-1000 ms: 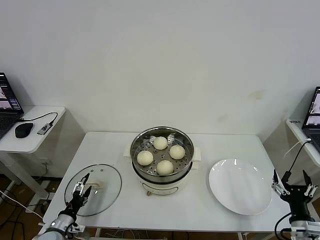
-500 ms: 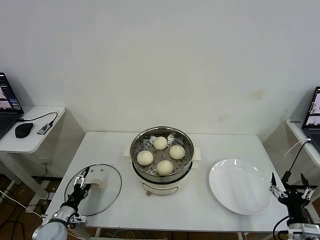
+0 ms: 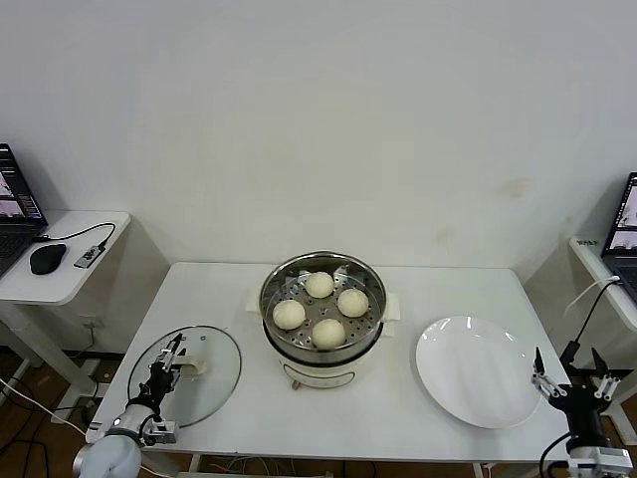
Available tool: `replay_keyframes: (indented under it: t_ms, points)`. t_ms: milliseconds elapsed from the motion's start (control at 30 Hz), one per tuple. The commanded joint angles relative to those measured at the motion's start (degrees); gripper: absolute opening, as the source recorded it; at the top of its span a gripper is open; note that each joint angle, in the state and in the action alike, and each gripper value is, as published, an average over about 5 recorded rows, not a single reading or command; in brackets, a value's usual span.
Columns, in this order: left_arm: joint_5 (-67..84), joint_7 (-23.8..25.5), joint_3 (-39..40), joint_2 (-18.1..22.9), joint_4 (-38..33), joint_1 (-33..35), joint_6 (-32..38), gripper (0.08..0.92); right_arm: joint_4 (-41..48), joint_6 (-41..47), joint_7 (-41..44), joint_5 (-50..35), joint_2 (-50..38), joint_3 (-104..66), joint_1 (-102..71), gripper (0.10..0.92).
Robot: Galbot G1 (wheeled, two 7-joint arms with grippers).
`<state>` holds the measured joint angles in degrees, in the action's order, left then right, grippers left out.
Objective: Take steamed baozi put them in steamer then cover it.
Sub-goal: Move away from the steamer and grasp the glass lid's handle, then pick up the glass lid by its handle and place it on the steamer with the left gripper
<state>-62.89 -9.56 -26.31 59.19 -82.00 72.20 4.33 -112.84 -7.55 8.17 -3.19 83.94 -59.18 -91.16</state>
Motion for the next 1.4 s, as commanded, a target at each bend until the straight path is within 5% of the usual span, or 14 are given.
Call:
replay_keyframes:
  t_ms: [33, 433, 900, 1133, 1400]
  points:
    - [1.05, -0.85, 0.20, 0.30, 2.63, -0.89, 0.08, 0.472, -0.32, 0.06, 0.06, 0.32, 0.28, 0.48, 0.09, 0.823]
    - [3.50, -4.38, -3.07, -0.09, -5.33, 3.78, -2.59, 0.153, -0.86, -0.22, 0.23, 0.87, 0.31, 1.05, -0.10, 0.823]
    - [12.15, 2.31, -9.54, -4.89, -30.25, 12.14, -23.10, 0.134, -2.27, -0.71, 0.31, 2.26, 0.24, 2.84, -1.48, 0.823]
    - [15.38, 4.76, -3.10, -10.33, -35.73, 7.66, -29.29, 0.134, -2.35, -1.22, 0.25, 4.49, 0.99, 4.99, -1.93, 0.823]
    - [15.34, 8.10, 14.93, -14.18, -33.96, -9.71, -36.51, 0.134, -1.07, -1.81, -1.58, 9.70, 3.60, 7.39, -0.31, 0.823]
